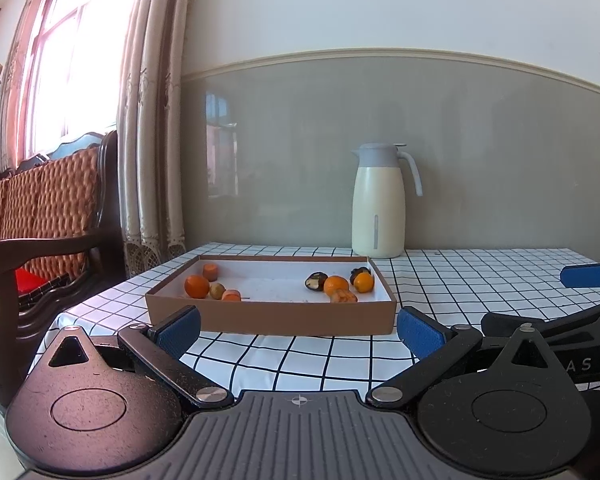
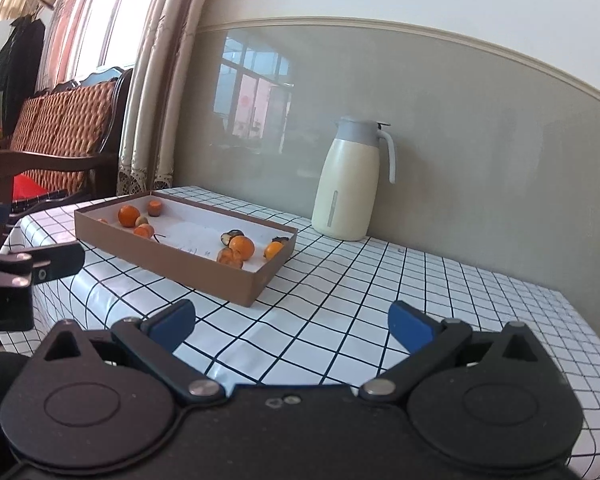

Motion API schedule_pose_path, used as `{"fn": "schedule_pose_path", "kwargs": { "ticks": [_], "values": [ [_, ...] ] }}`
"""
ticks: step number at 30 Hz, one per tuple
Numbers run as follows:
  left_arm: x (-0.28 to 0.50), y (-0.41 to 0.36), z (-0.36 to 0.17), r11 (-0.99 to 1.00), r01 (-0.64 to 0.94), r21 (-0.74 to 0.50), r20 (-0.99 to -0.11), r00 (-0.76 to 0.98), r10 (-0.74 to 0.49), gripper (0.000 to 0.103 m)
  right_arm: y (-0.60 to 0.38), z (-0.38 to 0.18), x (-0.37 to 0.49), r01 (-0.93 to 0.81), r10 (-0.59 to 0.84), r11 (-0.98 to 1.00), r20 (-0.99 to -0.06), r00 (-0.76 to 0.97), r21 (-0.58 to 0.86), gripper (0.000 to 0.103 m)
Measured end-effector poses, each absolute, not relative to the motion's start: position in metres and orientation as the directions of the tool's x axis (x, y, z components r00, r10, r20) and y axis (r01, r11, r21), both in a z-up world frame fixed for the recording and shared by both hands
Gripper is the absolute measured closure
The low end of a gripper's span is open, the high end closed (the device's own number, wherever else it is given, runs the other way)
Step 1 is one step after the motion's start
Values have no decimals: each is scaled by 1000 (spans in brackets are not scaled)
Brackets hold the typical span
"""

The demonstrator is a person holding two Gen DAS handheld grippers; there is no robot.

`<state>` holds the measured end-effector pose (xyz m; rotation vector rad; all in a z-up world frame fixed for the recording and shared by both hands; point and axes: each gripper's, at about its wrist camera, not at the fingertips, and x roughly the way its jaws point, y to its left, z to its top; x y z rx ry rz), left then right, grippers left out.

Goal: Organize fruits

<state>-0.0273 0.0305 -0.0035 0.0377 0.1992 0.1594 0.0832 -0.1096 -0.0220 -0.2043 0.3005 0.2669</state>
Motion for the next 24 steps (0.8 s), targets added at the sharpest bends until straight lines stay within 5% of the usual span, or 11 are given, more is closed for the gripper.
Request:
{"fn": "schedule_pose_path", "kwargs": {
  "ticks": [24],
  "values": [
    [-27, 28, -4, 986, -153, 62, -195, 967, 162, 0, -112, -21, 85, -286, 228, 947, -320, 920, -147, 6]
  ]
}}
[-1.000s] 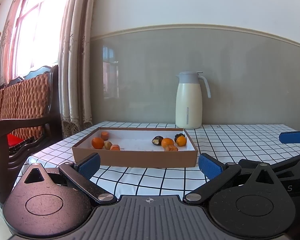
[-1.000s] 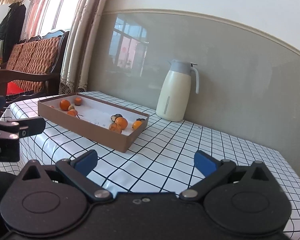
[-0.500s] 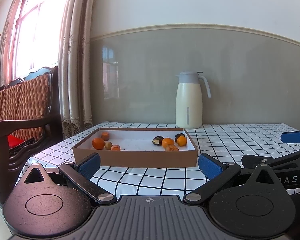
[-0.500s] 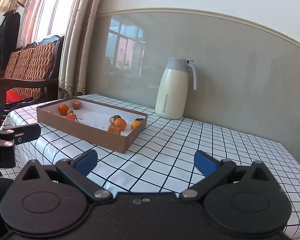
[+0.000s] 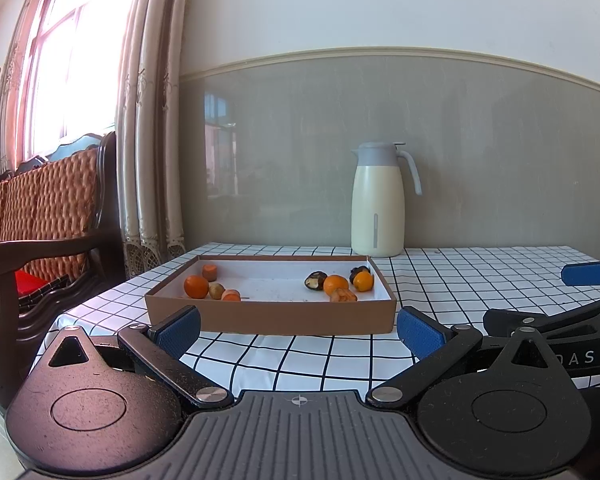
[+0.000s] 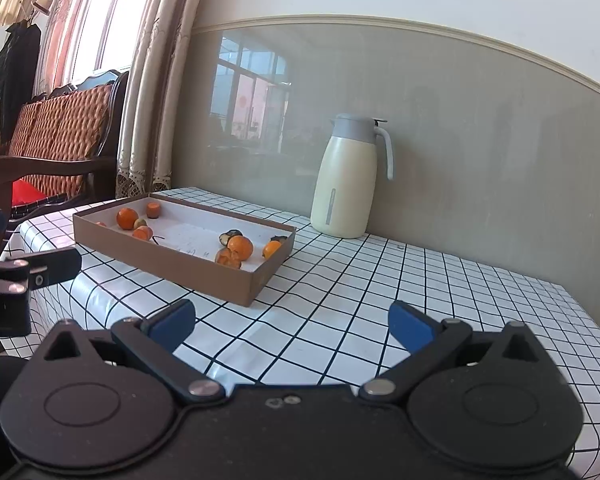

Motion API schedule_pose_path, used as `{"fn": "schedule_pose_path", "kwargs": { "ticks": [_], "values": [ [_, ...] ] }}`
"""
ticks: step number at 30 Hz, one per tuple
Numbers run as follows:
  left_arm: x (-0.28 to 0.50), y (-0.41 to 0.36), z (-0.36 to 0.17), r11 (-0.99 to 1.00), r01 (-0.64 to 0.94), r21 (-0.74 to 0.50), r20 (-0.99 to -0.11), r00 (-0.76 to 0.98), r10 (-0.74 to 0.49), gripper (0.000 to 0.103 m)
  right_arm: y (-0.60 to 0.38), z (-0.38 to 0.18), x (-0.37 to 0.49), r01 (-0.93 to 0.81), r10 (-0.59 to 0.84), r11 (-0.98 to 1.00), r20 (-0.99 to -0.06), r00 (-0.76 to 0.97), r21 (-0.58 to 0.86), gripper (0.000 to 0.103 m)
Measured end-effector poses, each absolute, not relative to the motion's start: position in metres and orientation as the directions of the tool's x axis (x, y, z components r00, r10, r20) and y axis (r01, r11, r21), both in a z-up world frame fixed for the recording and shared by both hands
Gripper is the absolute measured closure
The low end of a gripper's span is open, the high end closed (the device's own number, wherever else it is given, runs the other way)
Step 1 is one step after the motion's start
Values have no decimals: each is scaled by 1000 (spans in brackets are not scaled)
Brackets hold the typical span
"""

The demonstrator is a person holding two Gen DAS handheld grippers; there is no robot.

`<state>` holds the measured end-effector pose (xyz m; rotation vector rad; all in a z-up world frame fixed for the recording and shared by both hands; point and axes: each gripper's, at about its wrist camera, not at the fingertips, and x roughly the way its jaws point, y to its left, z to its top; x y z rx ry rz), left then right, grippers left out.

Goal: Organize fruits

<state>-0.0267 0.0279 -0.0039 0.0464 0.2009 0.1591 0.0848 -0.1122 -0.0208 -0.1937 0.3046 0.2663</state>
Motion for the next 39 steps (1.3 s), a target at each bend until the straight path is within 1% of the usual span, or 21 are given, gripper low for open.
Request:
{"fn": "schedule_pose_path", "kwargs": {
  "ticks": [39],
  "values": [
    [-26, 26, -4, 985, -159, 63, -192, 967, 169, 0, -111, -21, 85, -286, 229, 947, -318, 920, -146, 6]
  ]
}}
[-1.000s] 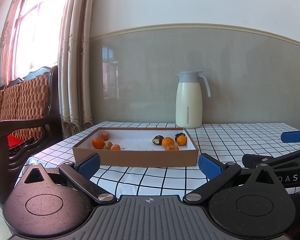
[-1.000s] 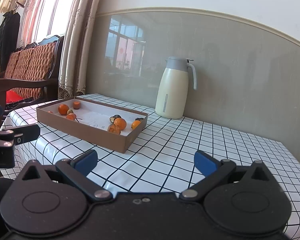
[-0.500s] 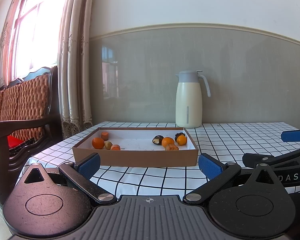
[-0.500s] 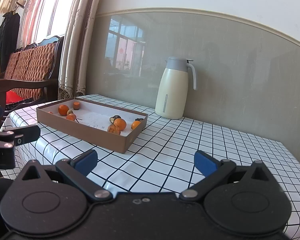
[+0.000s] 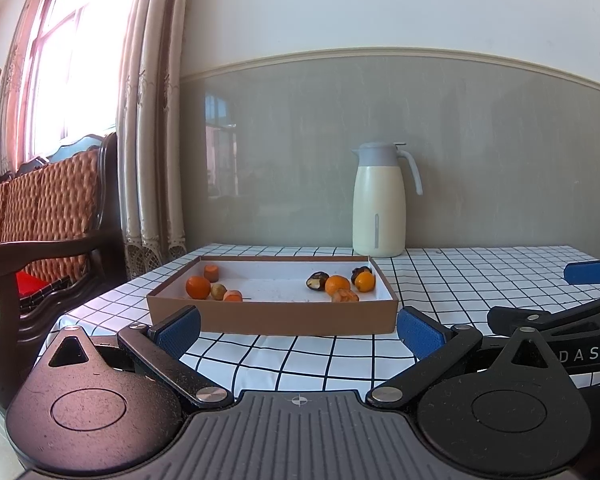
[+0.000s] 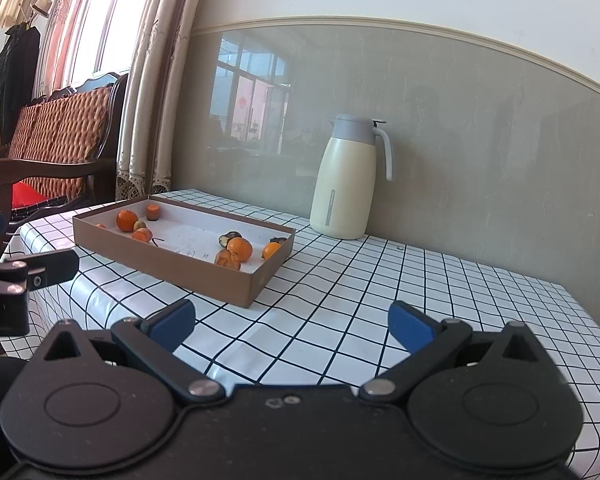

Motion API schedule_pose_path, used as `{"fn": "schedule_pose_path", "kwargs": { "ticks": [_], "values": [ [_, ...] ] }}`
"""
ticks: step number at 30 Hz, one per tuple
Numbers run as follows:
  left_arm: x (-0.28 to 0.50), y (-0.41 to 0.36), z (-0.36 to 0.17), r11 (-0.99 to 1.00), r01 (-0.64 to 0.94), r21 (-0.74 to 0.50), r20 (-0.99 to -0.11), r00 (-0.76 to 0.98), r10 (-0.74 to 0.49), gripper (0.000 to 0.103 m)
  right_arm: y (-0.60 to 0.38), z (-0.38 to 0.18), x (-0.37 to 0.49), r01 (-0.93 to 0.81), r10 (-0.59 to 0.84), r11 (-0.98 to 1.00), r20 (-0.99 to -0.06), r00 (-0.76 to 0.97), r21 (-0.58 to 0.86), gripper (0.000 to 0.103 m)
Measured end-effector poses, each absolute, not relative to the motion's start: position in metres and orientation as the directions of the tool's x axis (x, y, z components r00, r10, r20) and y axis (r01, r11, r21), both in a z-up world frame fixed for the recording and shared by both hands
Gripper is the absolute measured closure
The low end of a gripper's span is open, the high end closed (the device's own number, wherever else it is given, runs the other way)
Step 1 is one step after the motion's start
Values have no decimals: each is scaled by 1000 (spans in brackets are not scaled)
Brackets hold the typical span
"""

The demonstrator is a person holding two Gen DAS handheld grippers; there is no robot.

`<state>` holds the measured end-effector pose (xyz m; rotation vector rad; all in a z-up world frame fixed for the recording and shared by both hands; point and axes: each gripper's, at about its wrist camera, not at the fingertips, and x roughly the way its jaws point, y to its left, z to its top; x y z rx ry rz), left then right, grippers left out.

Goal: Organize fruits

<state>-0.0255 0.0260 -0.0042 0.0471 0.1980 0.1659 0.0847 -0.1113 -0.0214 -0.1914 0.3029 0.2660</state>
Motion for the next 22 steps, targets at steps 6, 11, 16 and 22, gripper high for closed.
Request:
{"fn": "schedule_pose_path", "kwargs": {
  "ticks": [6, 11, 16, 22],
  "values": [
    [-27, 27, -5, 985, -164, 58, -186, 967, 172, 0, -111, -22, 85, -286, 229, 947, -318, 920, -147, 6],
    [-28, 27, -5, 984, -168, 49, -185, 967, 175, 0, -111, -22, 85, -286, 229, 947, -318, 920, -146, 6],
    [-28, 26, -5, 985, -166, 52, -185, 967, 173, 0, -111, -22, 85, -286, 229, 947, -317, 920, -146, 6],
    [-27, 24, -6, 984, -167, 53, -189, 966, 174, 0, -111, -22, 85, -286, 229, 947, -317, 920, -145, 6]
  ]
}}
